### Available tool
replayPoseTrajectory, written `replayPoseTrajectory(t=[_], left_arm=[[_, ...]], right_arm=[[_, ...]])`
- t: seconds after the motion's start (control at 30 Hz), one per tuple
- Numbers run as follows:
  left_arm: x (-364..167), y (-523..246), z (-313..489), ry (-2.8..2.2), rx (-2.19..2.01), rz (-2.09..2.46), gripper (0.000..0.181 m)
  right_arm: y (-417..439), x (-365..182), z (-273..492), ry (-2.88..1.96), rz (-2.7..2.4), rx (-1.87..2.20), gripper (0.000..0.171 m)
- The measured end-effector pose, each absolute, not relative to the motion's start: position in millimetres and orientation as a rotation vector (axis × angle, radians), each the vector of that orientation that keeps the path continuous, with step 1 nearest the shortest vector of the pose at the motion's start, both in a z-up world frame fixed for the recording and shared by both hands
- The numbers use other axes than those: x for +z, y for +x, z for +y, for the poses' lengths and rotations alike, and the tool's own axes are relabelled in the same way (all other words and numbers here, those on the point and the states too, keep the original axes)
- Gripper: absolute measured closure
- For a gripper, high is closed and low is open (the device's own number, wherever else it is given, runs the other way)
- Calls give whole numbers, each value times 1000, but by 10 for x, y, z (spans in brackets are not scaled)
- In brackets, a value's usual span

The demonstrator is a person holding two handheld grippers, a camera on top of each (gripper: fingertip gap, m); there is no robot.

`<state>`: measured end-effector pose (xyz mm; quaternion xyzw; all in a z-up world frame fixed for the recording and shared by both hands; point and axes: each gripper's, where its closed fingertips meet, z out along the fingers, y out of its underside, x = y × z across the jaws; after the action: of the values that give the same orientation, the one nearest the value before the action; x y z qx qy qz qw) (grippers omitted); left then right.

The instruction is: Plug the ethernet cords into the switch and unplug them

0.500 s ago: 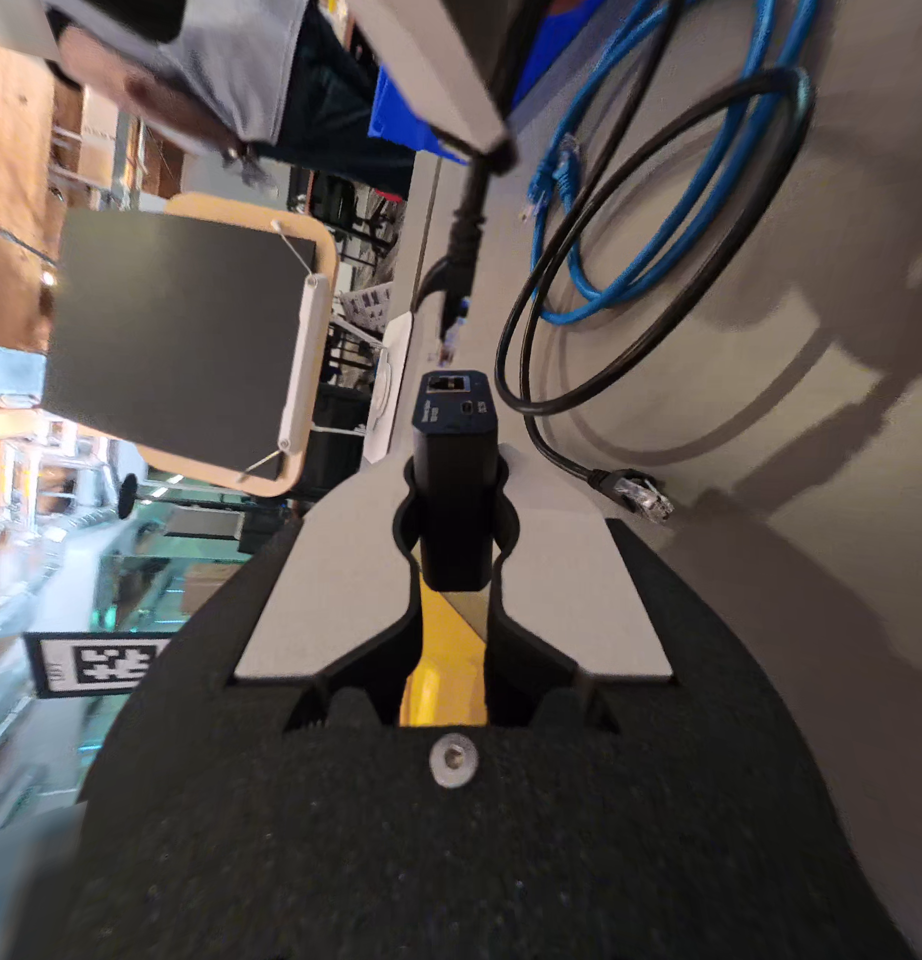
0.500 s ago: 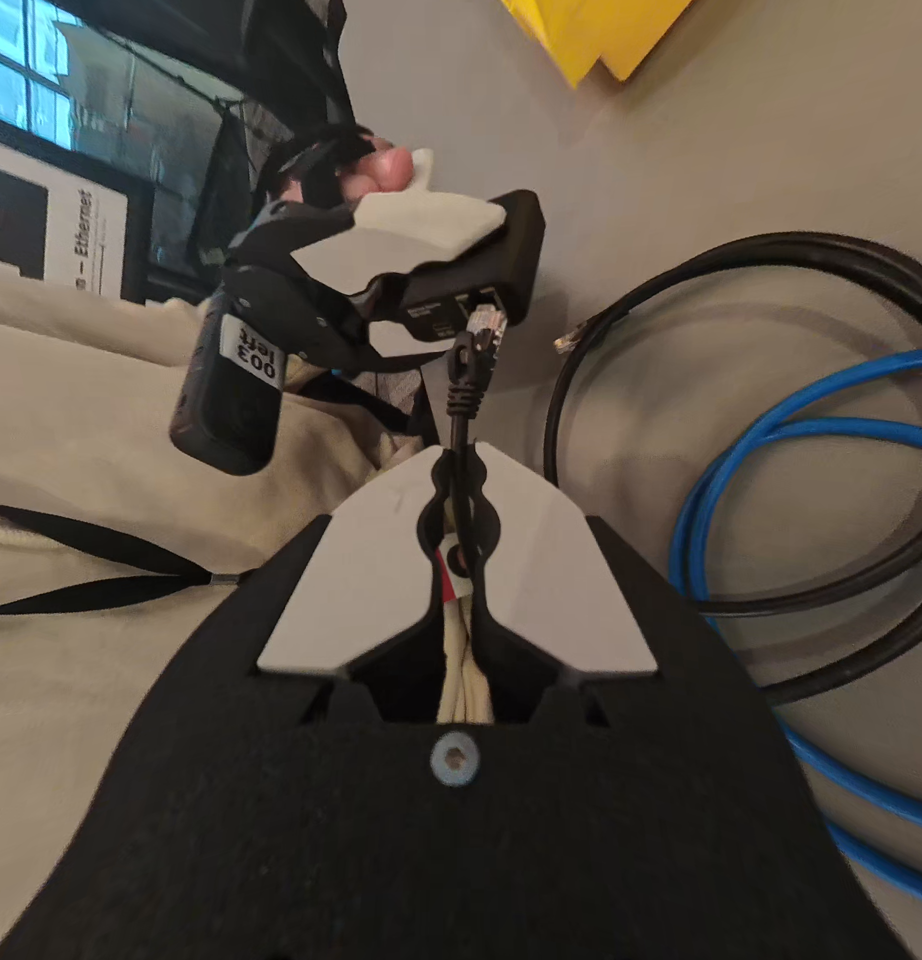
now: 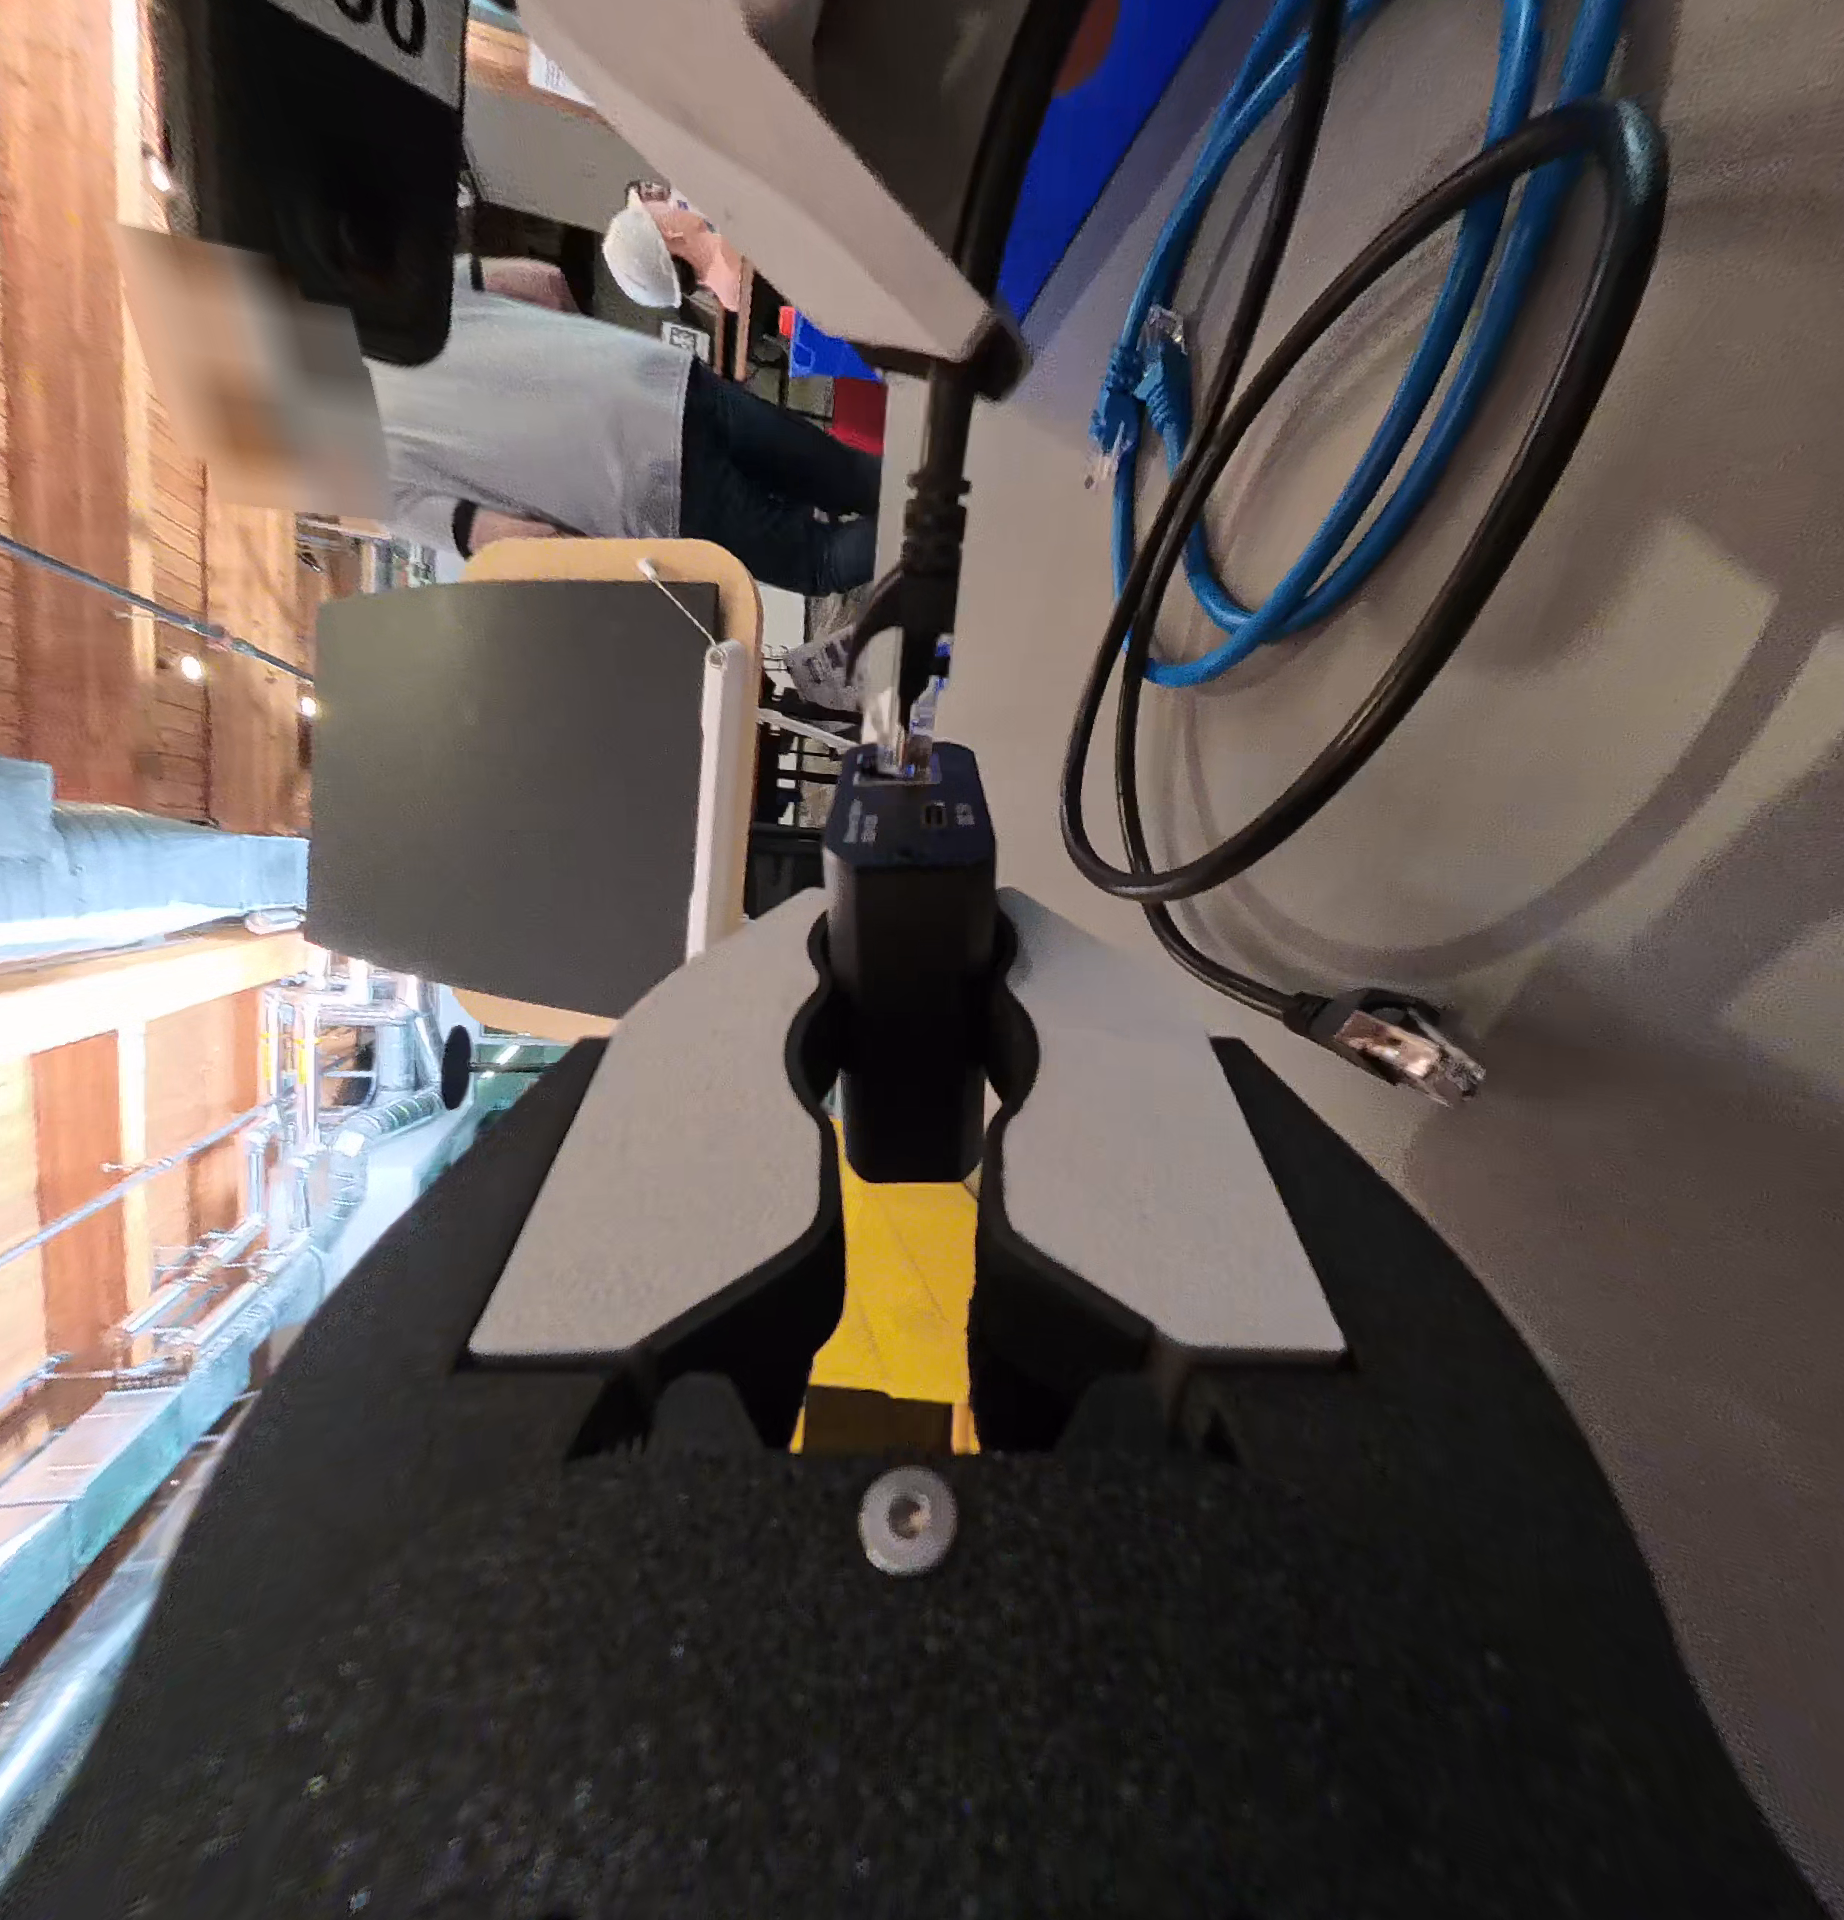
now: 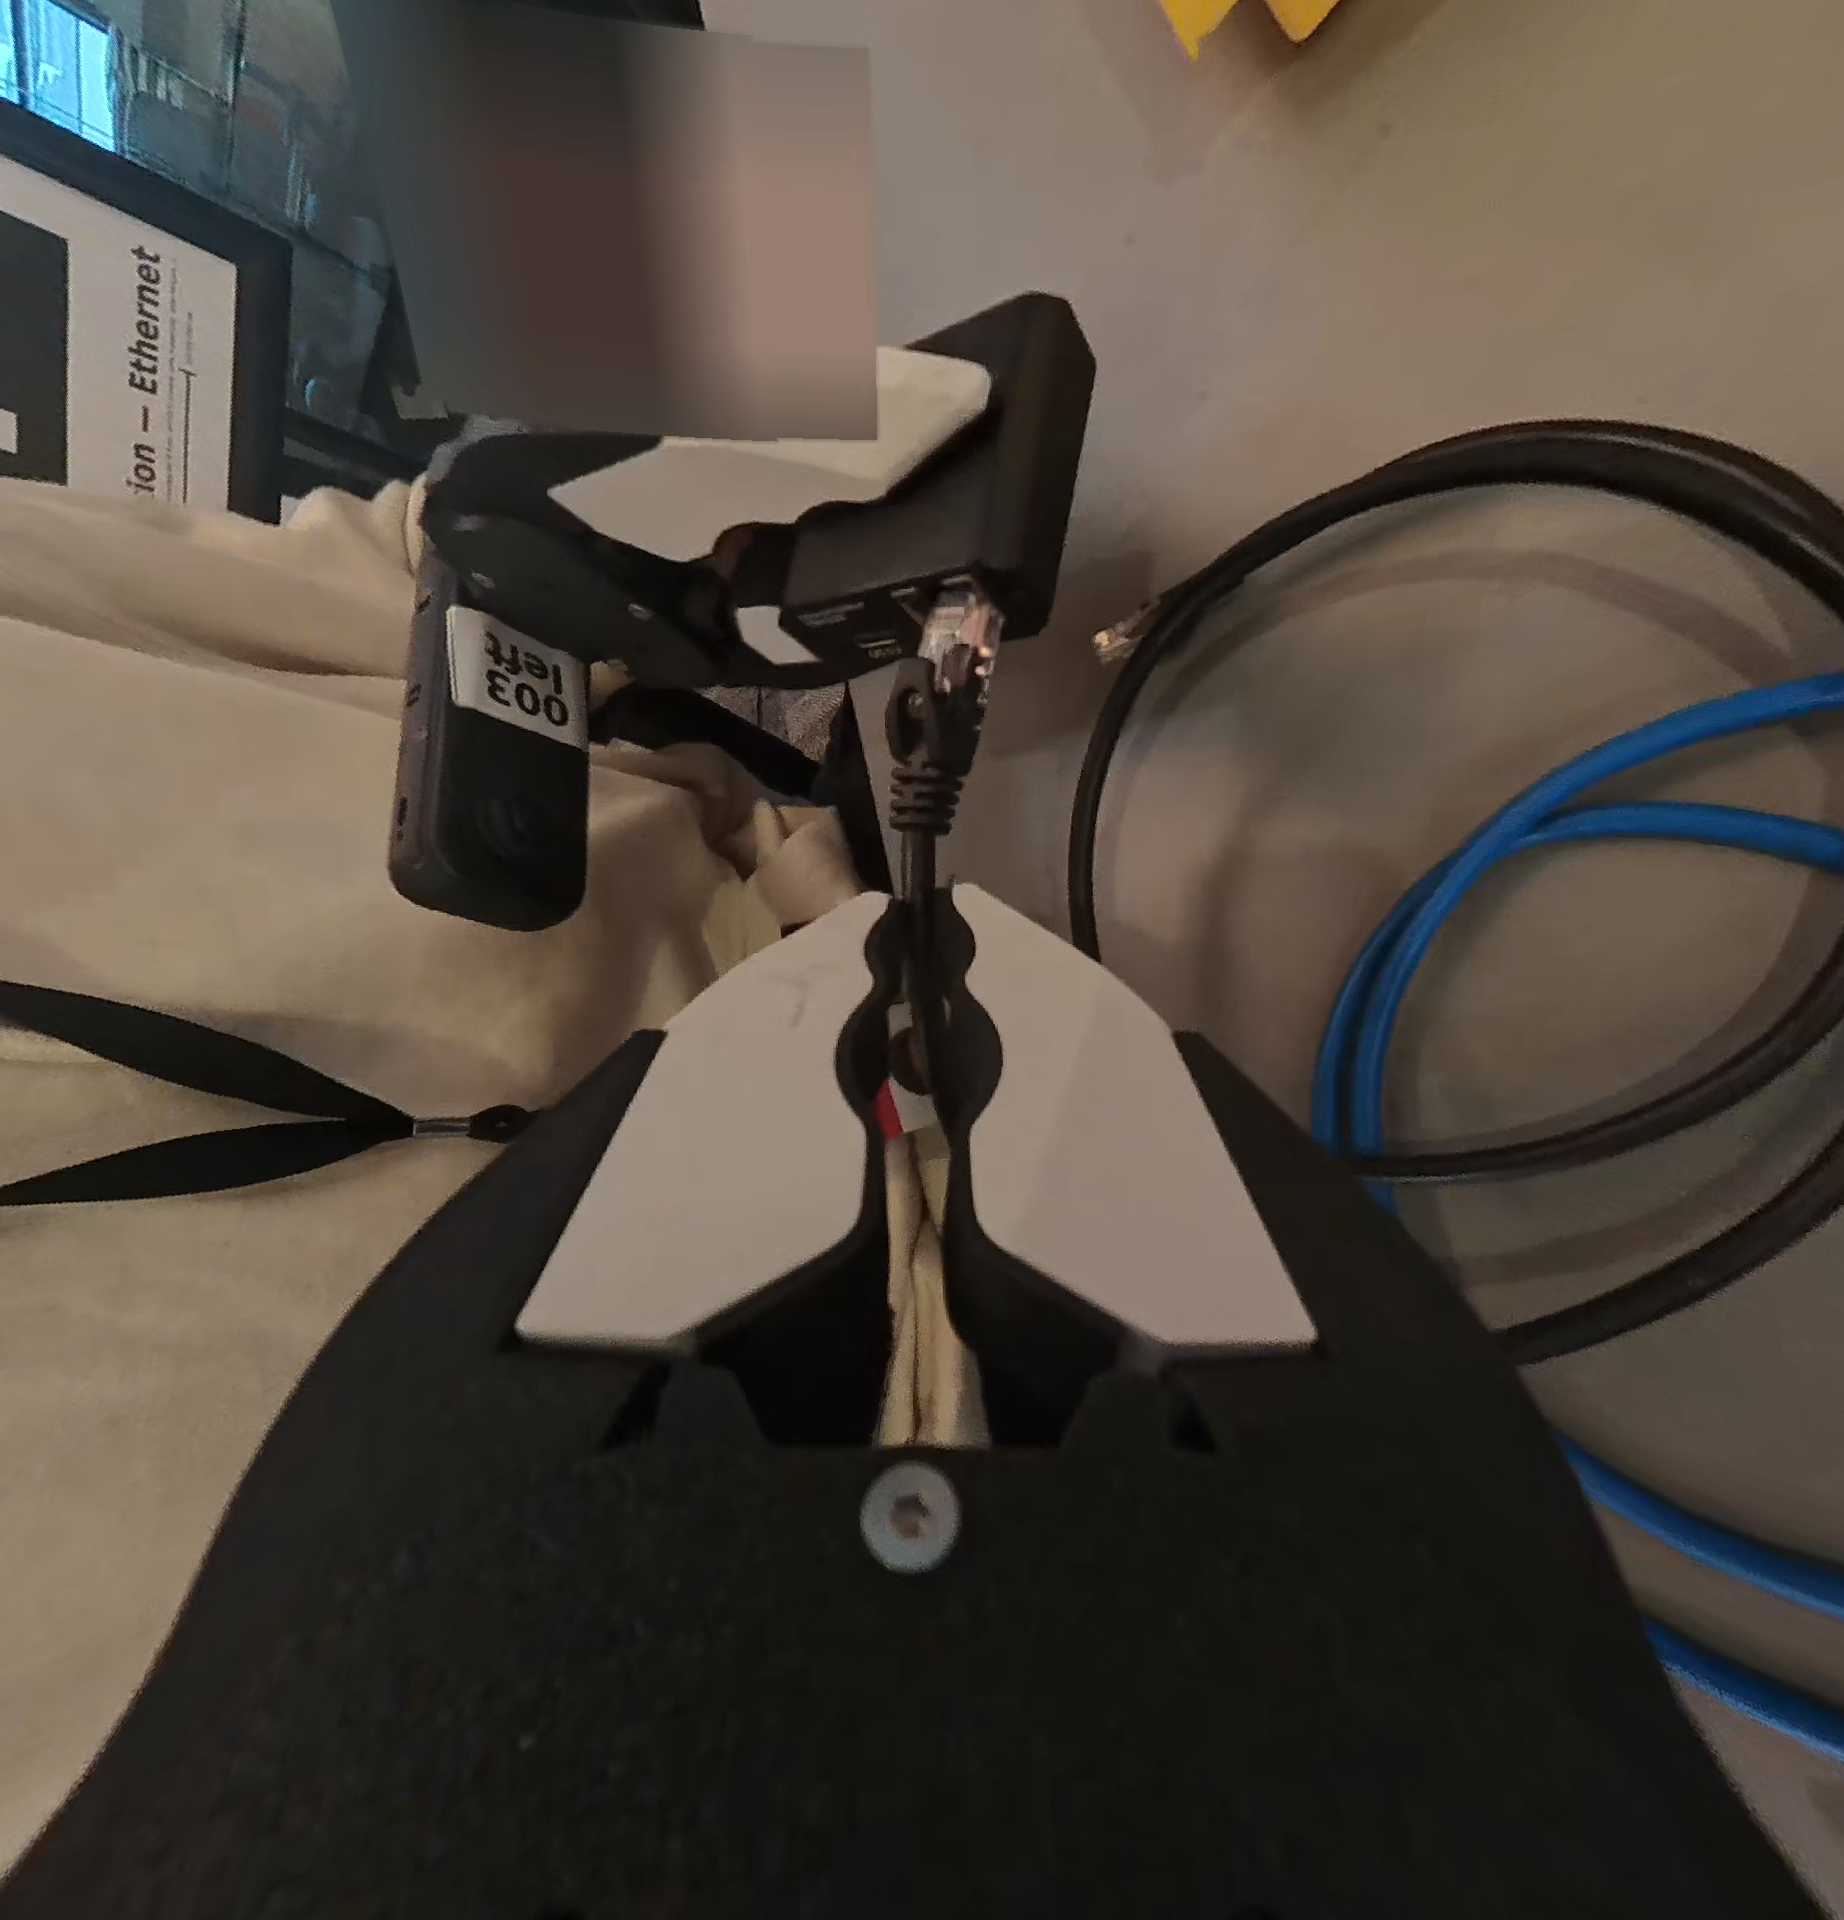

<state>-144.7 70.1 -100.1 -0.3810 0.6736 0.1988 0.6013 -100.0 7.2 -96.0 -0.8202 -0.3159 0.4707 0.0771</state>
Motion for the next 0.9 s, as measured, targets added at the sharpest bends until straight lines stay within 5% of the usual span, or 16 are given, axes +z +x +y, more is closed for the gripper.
replayPoseTrajectory(t=[0.4,0.9], left_arm=[[-936,-1301,682,-755,479,1634,158],[-876,-1128,783,-1093,209,1533,158]], right_arm=[[-897,-849,100,-2374,-980,1353,166],[-786,-646,423,-1944,-811,747,163]])
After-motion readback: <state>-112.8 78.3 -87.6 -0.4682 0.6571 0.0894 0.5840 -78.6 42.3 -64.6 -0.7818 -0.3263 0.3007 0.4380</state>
